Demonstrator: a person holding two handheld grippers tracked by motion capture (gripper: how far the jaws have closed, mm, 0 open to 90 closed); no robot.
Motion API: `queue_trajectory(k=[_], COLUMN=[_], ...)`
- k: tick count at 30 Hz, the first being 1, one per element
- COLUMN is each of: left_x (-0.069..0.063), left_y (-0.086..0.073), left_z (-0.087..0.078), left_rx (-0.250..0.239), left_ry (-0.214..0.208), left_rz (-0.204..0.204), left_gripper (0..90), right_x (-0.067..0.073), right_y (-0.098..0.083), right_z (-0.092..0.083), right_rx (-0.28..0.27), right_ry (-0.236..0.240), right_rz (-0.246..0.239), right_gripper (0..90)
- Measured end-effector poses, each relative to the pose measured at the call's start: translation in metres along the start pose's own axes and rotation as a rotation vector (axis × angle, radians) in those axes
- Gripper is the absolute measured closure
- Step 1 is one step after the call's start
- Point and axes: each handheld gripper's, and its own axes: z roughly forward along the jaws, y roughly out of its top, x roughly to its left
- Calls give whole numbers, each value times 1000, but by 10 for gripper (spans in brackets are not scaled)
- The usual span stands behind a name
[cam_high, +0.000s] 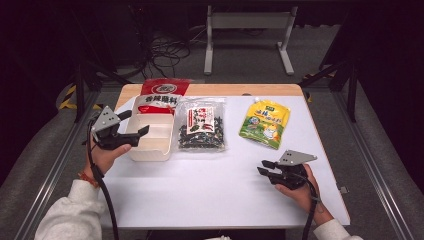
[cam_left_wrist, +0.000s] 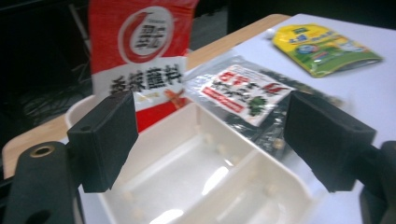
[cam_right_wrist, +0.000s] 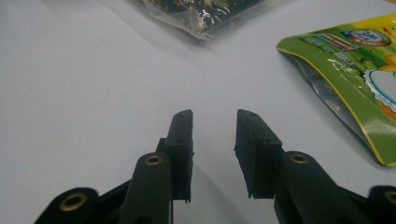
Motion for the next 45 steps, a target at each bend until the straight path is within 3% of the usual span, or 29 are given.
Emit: queue_trajectory(k=[5,7,10,12,15,16,18,21,25,30,33,36,39,40,45], left_x=[-35,-48,-60,-66,-70,-71,-77,-81,-83,-80,-77,-76,-79,-80,-82], left_y=[-6,-12,-24,-36,-49,-58,-73,-81,-88,-89,-91,-91,-90,-91,-91], left_z=[-24,-29,-32,-34,-32,-30,-25,-22,-16,-13,-10,-5,-5,-5,-5], left_rx=[-42,-28,-3,19,44,58,108,123,173,177,183,179,187,192,202], left_ry=[-46,-51,-101,-127,-143,-161,-165,-174,-162,-174,-181,-194,-205,-209,-224], left_rz=[55,64,81,83,50,31,32,28,63,70,51,45,68,74,80], left_gripper=[209,207,196,191,185,185,184,182,179,176,176,175,173,173,172], right_x=[-7,-9,-9,-9,-8,-9,-10,-12,-13,-15,-16,-14,-11,-7,1], right_y=[6,7,10,12,14,14,16,20,34,45,55,64,64,62,63], right_z=[1,2,2,2,4,5,9,14,33,55,68,87,97,99,103], right_rx=[-26,-32,-38,-43,-45,-42,-44,-51,-52,-36,-50,-25,-11,-8,-18], right_ry=[15,15,8,2,-1,-3,-3,-1,-1,15,37,26,52,82,112], right_rz=[10,10,16,22,29,33,47,69,75,91,128,163,199,167,131], right_gripper=[688,689,673,663,630,629,596,579,525,458,440,414,389,401,480])
